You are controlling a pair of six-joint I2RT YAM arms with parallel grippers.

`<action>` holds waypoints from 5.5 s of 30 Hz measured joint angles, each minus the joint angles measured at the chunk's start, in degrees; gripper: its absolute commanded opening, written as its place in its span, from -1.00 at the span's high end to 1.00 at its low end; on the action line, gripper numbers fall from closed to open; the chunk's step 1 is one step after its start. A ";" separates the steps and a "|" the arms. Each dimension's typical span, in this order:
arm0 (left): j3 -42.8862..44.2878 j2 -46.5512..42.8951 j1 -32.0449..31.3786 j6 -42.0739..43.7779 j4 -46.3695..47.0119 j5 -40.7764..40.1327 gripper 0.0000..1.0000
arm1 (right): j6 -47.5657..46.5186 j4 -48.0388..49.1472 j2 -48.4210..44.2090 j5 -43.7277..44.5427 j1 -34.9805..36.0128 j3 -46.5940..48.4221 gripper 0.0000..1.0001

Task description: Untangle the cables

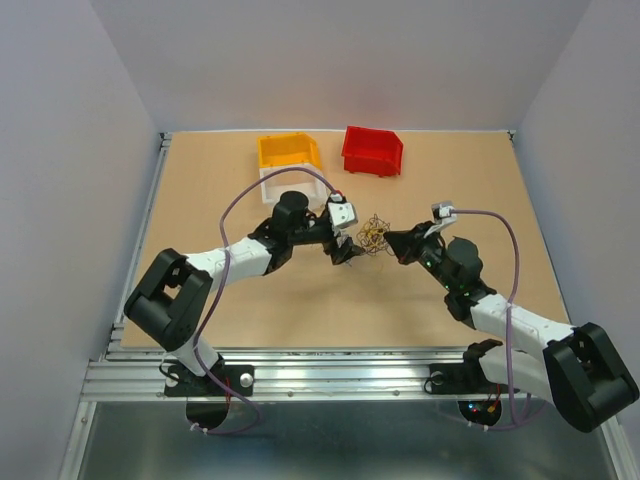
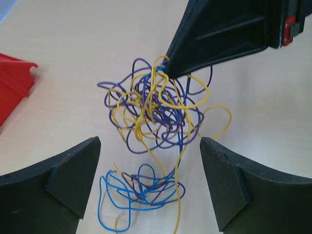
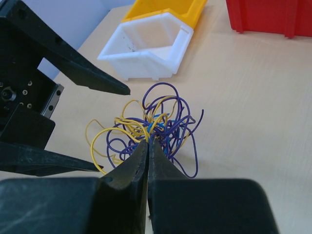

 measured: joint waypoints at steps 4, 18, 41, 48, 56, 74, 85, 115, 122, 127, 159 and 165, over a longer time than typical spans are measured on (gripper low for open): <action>1.92 1.81 -0.79 -1.73 1.60 0.74 -0.61 | 0.17 0.00 0.02 -0.79 0.66 0.00 0.99; 3.74 4.50 -4.02 -1.90 2.69 -1.44 0.92 | 1.55 -1.33 -6.47 2.75 1.88 -3.74 0.94; 0.66 -6.91 1.95 -3.56 -0.22 1.92 1.00 | -0.11 -7.41 -14.84 10.99 2.12 -9.57 -0.41; 0.66 -6.91 1.90 -4.57 -1.22 4.52 1.00 | -1.33 3.26 -8.33 -1.88 2.14 -10.29 -0.41; 0.66 -6.91 1.62 -5.29 -1.42 7.54 1.00 | -1.51 12.63 -0.04 -7.04 2.75 -10.05 -0.35; 1.16 -6.86 0.02 -2.01 -6.56 12.28 1.00 | -2.82 21.73 16.35 -3.76 9.05 -3.02 0.99; -2.95 -24.26 -0.09 -2.38 -6.51 -6.32 1.00 | 5.42 10.19 8.90 31.67 9.68 -3.67 0.98; -10.51 -34.14 1.86 -4.66 4.04 -20.24 1.00 | 5.92 -11.47 -14.32 44.52 9.44 -10.40 -0.65; -10.51 -33.44 1.84 -4.42 3.61 -15.98 1.00 | -7.69 -2.19 -6.93 18.82 9.35 -7.15 -0.63; -10.49 -31.91 1.86 -4.33 2.82 -14.64 1.00 | -15.76 2.49 0.81 6.14 9.35 -2.80 -0.63; -10.56 -31.63 1.86 -4.20 2.82 -17.84 -0.91 | -22.67 -4.44 2.43 -6.64 9.35 27.47 0.99; -10.49 -31.01 2.21 -5.31 2.99 -18.80 -0.98 | -20.50 -12.41 2.29 -6.45 9.35 41.07 0.99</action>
